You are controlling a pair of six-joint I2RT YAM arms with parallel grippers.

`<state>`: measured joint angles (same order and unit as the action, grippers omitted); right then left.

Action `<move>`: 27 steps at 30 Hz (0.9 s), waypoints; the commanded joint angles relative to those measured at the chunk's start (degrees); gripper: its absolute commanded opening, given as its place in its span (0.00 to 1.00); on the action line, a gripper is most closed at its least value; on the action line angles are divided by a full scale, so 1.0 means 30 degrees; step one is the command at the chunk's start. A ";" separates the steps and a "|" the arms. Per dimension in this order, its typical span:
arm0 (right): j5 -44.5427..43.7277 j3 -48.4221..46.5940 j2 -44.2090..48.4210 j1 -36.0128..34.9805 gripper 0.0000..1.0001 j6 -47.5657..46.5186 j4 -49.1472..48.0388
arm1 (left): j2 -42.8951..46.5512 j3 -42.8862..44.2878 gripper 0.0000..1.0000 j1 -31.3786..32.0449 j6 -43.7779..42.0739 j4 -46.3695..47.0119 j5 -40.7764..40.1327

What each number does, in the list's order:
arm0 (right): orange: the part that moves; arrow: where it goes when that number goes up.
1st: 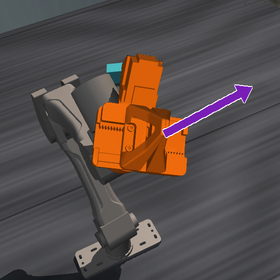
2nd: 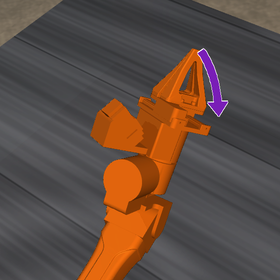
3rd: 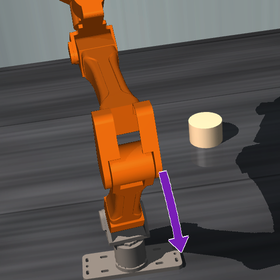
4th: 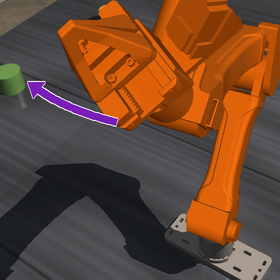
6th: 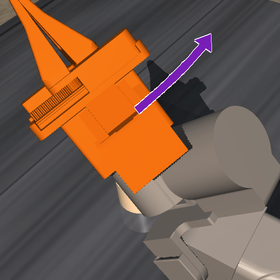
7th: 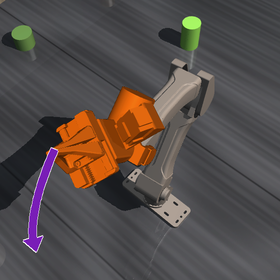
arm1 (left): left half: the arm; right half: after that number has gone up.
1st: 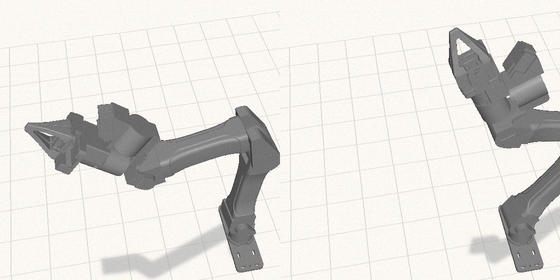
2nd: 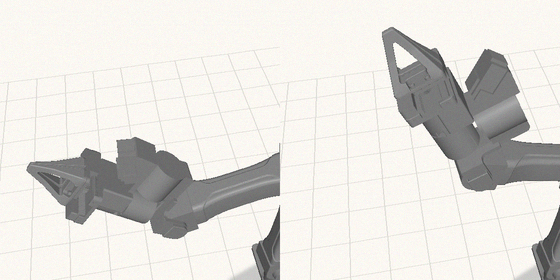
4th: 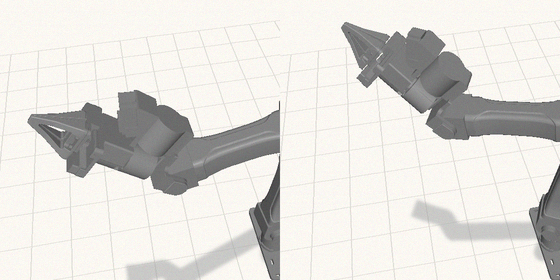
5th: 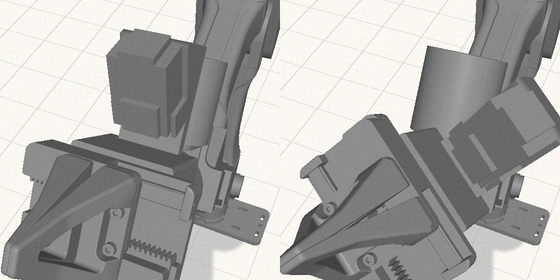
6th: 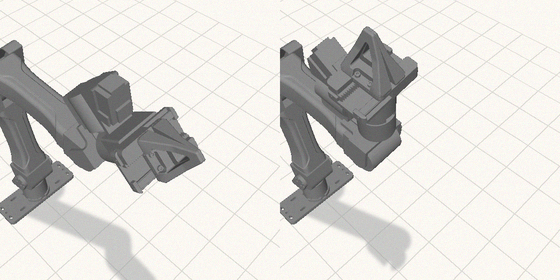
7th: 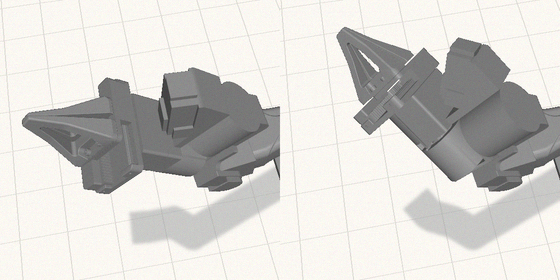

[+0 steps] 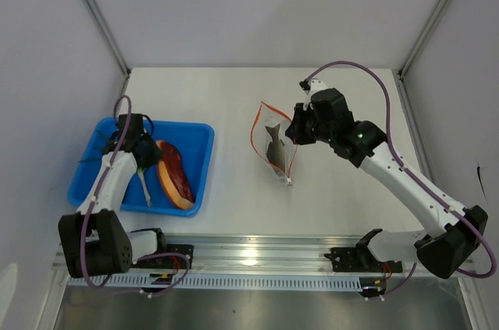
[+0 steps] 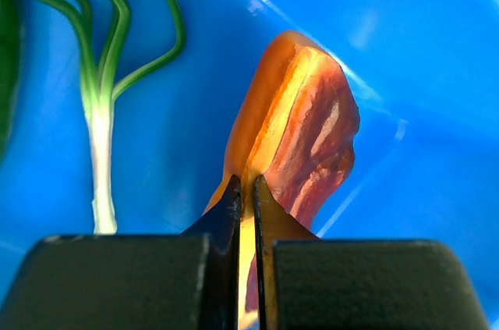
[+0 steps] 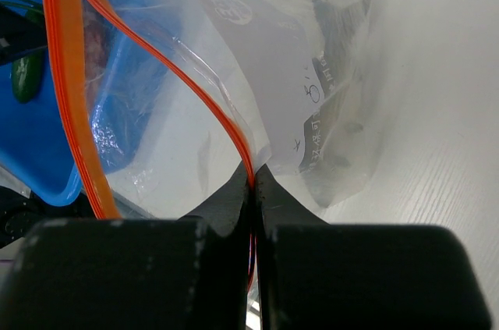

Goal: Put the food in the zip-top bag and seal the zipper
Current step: Pick up the fake food from the bin, then place the fake food in the zipper food storage bag.

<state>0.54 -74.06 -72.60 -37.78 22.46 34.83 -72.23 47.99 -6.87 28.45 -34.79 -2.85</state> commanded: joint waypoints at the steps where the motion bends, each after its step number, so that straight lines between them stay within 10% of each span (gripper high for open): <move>1: 0.0143 -0.0361 0.0001 -0.0092 0.00 0.0161 -0.0829 | 0.2216 0.0761 0.01 0.0094 -0.0195 -0.1030 -0.0047; 27: -0.0852 -0.1445 -0.2167 -0.0560 0.00 0.0160 -0.0477 | 1.0365 0.7406 0.00 0.0094 0.2294 -0.1588 0.9680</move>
<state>-0.80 -76.42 -78.37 -38.92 22.44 34.85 -41.56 64.42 -6.87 32.32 -40.97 21.37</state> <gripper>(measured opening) 0.003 0.026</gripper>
